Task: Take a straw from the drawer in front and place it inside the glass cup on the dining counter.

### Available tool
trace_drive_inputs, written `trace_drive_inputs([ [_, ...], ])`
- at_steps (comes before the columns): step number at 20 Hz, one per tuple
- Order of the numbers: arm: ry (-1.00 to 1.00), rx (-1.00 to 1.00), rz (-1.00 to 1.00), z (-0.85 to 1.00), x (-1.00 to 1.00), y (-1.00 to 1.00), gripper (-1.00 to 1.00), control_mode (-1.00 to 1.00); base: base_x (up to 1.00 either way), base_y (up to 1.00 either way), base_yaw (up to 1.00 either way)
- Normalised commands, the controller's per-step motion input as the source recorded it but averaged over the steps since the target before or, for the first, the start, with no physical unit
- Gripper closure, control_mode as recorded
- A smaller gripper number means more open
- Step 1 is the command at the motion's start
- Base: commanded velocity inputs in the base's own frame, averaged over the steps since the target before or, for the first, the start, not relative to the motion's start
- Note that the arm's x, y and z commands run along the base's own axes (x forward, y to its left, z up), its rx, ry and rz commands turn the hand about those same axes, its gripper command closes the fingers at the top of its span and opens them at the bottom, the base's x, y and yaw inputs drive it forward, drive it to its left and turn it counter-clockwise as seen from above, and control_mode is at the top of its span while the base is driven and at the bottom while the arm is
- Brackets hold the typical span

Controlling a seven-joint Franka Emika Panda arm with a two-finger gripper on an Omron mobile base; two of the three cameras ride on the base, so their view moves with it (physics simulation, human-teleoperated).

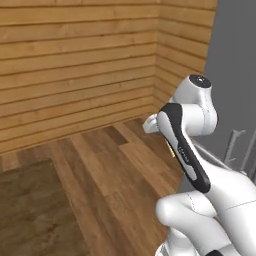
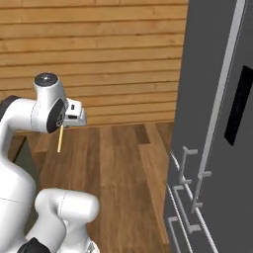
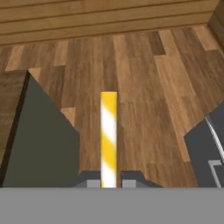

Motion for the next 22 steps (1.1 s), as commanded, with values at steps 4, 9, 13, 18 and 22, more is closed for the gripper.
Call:
trace_drive_inputs([
  [4,0.00,0.00,0.00,0.00,0.00,0.00,1.00,1.00,1.00,0.12,0.00],
  [9,0.00,0.00,0.00,0.00,0.00,0.00,1.00,1.00,1.00,0.23,0.01],
  [13,0.00,0.00,0.00,0.00,0.00,0.00,1.00,1.00,1.00,0.09,0.14],
  [18,0.00,0.00,0.00,0.00,0.00,0.00,1.00,1.00,1.00,0.03,0.29],
  [22,0.00,0.00,0.00,0.00,0.00,0.00,1.00,1.00,1.00,0.00,0.51],
])
